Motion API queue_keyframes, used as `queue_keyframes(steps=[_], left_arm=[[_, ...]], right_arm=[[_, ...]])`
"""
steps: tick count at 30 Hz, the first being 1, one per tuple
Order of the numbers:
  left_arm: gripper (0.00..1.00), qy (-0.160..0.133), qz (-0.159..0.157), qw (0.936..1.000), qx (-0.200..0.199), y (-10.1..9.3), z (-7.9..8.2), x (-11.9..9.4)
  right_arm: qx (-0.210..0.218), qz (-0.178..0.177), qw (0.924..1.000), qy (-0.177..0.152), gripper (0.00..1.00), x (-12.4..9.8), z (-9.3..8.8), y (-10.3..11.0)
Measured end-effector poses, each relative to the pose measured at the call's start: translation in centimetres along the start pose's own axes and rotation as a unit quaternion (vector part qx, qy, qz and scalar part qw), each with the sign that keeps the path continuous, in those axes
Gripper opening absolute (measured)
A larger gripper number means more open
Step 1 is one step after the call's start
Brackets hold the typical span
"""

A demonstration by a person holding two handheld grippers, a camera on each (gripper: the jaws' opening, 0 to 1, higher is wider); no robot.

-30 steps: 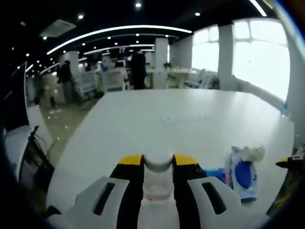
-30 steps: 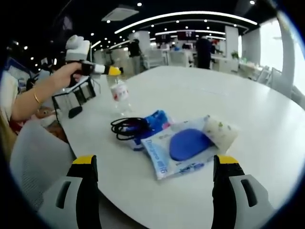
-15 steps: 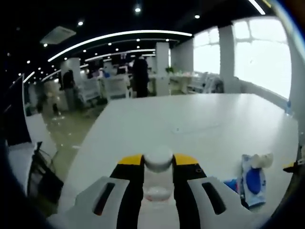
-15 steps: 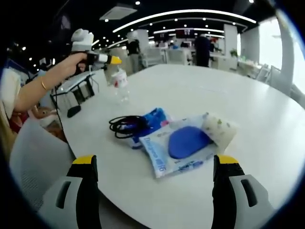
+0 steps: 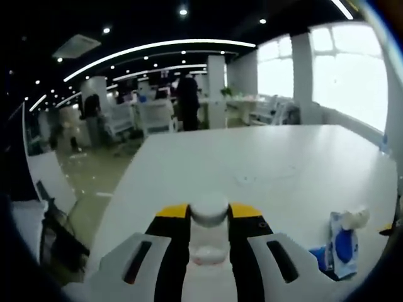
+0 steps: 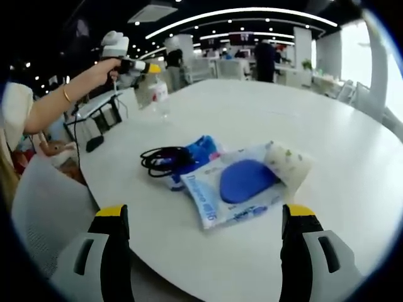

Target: Arrange the tabletop items into an orderly group along one side of the table until the central work area is clear of visible clutter.

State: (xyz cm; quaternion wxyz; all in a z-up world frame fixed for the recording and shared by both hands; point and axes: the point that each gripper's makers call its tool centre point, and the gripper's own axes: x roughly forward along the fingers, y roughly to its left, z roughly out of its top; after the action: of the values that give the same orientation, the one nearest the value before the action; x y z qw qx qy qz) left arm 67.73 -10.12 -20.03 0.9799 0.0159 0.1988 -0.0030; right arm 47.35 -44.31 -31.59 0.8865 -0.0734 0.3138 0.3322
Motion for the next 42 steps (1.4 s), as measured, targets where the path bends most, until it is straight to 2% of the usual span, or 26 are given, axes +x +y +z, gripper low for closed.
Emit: queue_keyframes(steps=[17,30,42], left_arm=[[0.2,0.015,0.026,0.9995,0.011,3.7,0.5,2.7],[0.2,0.04,0.021,0.9989,0.015,4.1,-0.6,4.6],[0.2,0.048,0.027,0.9984,0.012,4.5,-1.2,5.0]], right_arm=[[0.0,-0.003,0.9999,0.015,0.99,0.1,-0.7,-0.2],[-0.003,-0.006,0.9996,0.029,0.99,0.3,-1.2,-0.2],[-0.005,-0.009,0.9993,0.035,0.99,0.3,-1.4,-0.3]])
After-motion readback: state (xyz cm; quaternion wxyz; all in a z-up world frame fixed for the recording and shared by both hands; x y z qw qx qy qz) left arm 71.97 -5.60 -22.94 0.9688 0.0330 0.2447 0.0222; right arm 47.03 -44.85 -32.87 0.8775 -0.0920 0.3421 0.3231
